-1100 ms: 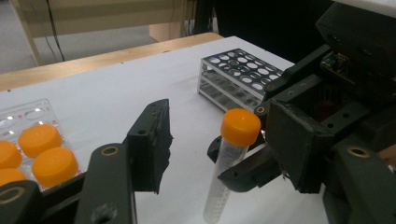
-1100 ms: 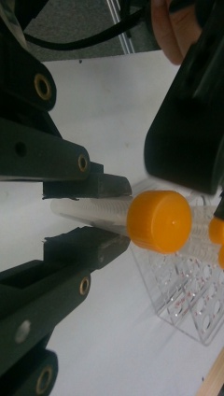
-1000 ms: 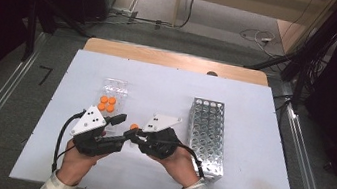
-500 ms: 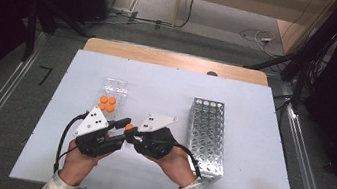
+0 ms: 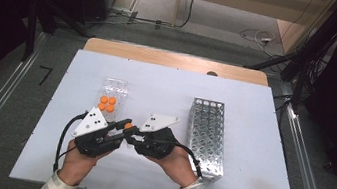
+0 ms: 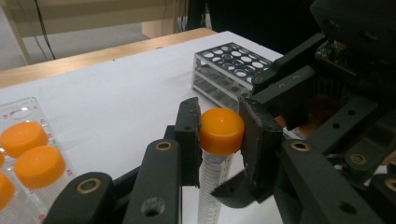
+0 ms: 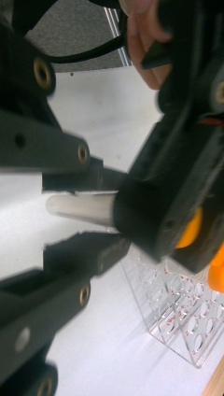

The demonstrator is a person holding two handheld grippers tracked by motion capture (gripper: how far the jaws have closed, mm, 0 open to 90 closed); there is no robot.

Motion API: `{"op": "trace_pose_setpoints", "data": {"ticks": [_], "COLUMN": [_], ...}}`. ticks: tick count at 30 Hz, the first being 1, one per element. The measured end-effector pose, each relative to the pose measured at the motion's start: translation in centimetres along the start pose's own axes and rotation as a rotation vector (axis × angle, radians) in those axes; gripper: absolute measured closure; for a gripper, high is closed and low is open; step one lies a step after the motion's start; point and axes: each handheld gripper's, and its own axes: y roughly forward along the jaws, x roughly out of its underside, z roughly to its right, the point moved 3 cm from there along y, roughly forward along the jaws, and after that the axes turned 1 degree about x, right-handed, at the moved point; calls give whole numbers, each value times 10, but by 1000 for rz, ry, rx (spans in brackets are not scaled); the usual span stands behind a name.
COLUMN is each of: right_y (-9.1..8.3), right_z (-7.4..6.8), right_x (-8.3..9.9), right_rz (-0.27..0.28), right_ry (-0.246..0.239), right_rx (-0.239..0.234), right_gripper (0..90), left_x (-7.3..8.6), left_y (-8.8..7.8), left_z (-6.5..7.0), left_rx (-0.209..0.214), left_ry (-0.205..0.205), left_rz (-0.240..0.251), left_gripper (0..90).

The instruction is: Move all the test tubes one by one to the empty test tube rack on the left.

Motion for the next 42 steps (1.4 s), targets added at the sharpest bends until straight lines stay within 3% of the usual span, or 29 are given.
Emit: {"op": "trace_pose_setpoints", "data": {"ticks": [4, 8, 20, 35, 42], "right_y": [-4, -14, -56, -96, -109], "right_z": [2, 6, 21, 45, 50], "right_x": [3, 10, 35, 62, 66], "right_rz": [-12, -6, 45, 79, 98], "right_ry": [12, 40, 108, 180, 191], "right_rx": [3, 34, 100, 199, 223], "right_gripper": [392, 290, 246, 236, 236], "left_x": [-3, -6, -17, -19, -19], "left_y": [-5, -12, -37, -68, -66], "left_z": [-4, -11, -32, -75, -85], "left_rx": [-10, -28, -81, -249, -292], "left_ry": [-8, -25, -62, -97, -95], "left_rz": [8, 12, 50, 95, 100], "left_gripper": [702, 703, 703, 703, 703]}}
